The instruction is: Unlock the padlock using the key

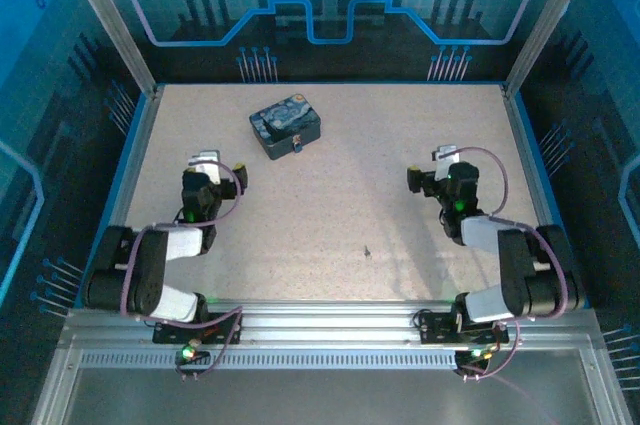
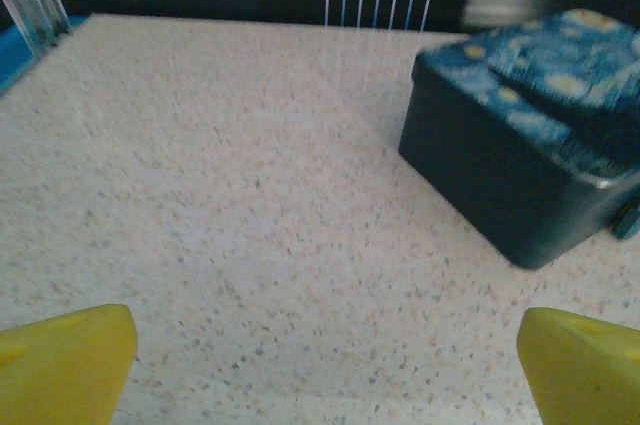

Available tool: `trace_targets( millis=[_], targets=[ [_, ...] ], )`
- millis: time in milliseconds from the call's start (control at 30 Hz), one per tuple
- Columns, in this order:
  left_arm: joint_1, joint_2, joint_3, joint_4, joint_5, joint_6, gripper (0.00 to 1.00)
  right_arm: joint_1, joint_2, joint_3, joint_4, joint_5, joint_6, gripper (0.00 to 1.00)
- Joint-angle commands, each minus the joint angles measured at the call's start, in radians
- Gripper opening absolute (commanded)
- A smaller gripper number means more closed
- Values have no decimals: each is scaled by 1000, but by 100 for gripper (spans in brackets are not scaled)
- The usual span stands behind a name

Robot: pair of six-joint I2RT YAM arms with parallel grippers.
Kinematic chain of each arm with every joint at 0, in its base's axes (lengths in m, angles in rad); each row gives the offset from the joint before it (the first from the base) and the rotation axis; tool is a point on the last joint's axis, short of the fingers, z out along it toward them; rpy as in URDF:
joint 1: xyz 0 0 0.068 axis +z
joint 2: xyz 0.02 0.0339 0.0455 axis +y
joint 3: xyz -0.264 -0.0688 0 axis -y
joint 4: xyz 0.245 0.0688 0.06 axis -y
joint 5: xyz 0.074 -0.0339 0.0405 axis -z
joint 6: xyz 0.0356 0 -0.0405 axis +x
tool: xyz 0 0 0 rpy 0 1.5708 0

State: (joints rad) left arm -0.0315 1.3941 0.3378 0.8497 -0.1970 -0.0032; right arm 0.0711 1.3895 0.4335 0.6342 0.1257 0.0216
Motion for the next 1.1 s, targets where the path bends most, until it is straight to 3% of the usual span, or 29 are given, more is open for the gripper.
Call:
trace_targets(
  millis=[0, 200, 267, 467, 667, 767, 1067],
  targets=[
    [7, -130, 28, -128, -28, -36, 99, -12, -113, 8, -82, 22, 15, 100],
    [6, -246, 127, -379, 92, -189, 99, 2, -234, 17, -291, 50, 121, 100],
    [6, -245, 179, -501, 115, -215, 99, 50, -273, 47, -410, 159, 136, 100],
    [4, -235, 275, -647, 182, -204, 99, 35, -250, 276, -686, 79, 83, 100],
    [4, -280, 244, -663, 230, -244, 99, 76, -320, 339, -844, -27, 138, 100],
    [4, -316, 241, -669, 247, -261, 99, 131, -349, 349, -956, -6, 173, 100],
    [-50, -337, 275, -731, 360, -422, 99, 277, -476, 260, -1144, -93, 402, 92]
  ],
)
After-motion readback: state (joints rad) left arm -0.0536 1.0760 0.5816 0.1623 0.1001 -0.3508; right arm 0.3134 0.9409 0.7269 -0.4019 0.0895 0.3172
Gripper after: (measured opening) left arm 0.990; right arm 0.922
